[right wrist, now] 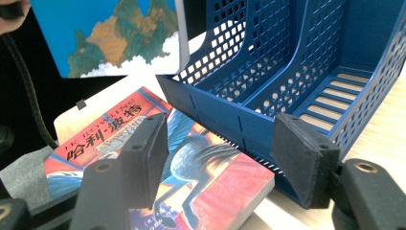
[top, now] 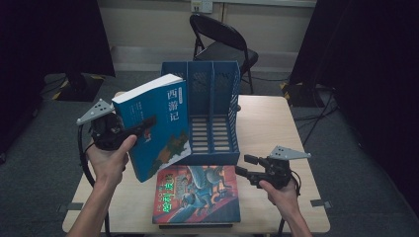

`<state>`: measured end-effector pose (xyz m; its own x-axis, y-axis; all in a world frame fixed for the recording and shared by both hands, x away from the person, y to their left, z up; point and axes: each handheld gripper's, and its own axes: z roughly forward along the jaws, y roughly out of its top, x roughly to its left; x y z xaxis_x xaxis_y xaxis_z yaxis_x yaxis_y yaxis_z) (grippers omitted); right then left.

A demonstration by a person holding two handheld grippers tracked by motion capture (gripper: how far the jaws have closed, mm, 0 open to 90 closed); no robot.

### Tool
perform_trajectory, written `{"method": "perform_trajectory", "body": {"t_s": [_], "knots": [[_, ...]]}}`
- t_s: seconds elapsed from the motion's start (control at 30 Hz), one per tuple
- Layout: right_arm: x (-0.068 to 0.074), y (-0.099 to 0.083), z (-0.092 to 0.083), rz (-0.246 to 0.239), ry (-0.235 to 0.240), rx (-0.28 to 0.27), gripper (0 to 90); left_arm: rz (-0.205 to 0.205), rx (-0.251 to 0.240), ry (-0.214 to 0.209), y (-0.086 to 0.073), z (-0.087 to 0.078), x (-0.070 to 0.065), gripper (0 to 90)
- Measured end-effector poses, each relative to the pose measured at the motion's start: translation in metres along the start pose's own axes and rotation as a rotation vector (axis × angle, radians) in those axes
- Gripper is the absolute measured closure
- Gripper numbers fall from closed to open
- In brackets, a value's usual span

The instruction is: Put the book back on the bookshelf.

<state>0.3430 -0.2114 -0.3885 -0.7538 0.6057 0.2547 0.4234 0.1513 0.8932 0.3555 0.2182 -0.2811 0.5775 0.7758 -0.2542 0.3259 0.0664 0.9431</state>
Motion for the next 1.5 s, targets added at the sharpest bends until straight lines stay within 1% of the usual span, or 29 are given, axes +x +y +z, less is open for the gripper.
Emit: {"method": "perform_trajectory", "body": {"t_s": [0.03, 0.1, 0.3, 0.37, 0.5, 0.63, 0.7, 0.8, 0.87, 1.03, 1.1, 1.2, 1.27, 1.4, 1.5], "knots": [[0.0, 0.0, 0.0, 0.0, 0.0, 0.003, 36.7, -0.013, -0.008, 0.001, 0.001, 0.002, 0.0, 61.9], [0.001, -0.001, 0.001, -0.002, 0.002, 0.006, 36.7, -0.018, -0.011, 0.008, 0.002, 0.004, 0.0, 61.9], [0.0, -0.001, -0.002, 0.0, -0.002, 0.003, 36.7, -0.009, -0.026, 0.047, 0.001, 0.01, 0.001, 61.9], [-0.001, -0.002, -0.002, 0.001, -0.004, 0.003, 36.7, 0.001, -0.025, 0.064, 0.002, 0.011, 0.0, 61.9], [-0.002, -0.002, -0.001, -0.002, -0.003, 0.005, 36.7, -0.005, -0.015, 0.087, 0.004, 0.015, 0.0, 61.9], [-0.002, -0.002, -0.002, 0.002, -0.003, 0.006, 36.6, -0.01, -0.026, 0.114, 0.002, 0.018, 0.001, 61.9], [-0.002, -0.002, -0.002, -0.001, -0.005, 0.007, 36.6, -0.019, -0.027, 0.125, 0.001, 0.019, 0.003, 61.9], [-0.002, -0.003, -0.002, 0.003, -0.005, 0.008, 36.6, -0.018, -0.026, 0.134, 0.0, 0.021, 0.004, 61.8], [-0.002, -0.003, -0.001, 0.004, -0.005, 0.009, 36.6, -0.018, -0.033, 0.153, 0.0, 0.023, 0.004, 61.9], [-0.002, -0.003, -0.001, 0.002, -0.005, 0.009, 36.6, -0.018, -0.033, 0.185, 0.002, 0.028, 0.005, 61.9], [-0.003, -0.003, -0.002, 0.006, -0.007, 0.008, 36.6, -0.026, -0.028, 0.203, 0.003, 0.031, 0.005, 61.9], [-0.004, -0.004, -0.002, 0.007, -0.008, 0.007, 36.6, -0.021, -0.021, 0.221, 0.005, 0.036, 0.005, 61.9], [-0.004, -0.004, -0.002, 0.006, -0.008, 0.007, 36.6, -0.033, -0.021, 0.23, 0.005, 0.04, 0.004, 61.8], [-0.004, -0.004, -0.001, 0.008, -0.007, 0.013, 36.6, -0.041, -0.014, 0.227, 0.005, 0.046, 0.002, 61.9], [-0.004, -0.004, -0.002, 0.009, -0.008, 0.009, 36.6, -0.033, -0.004, 0.239, 0.005, 0.053, 0.0, 61.9]]}}
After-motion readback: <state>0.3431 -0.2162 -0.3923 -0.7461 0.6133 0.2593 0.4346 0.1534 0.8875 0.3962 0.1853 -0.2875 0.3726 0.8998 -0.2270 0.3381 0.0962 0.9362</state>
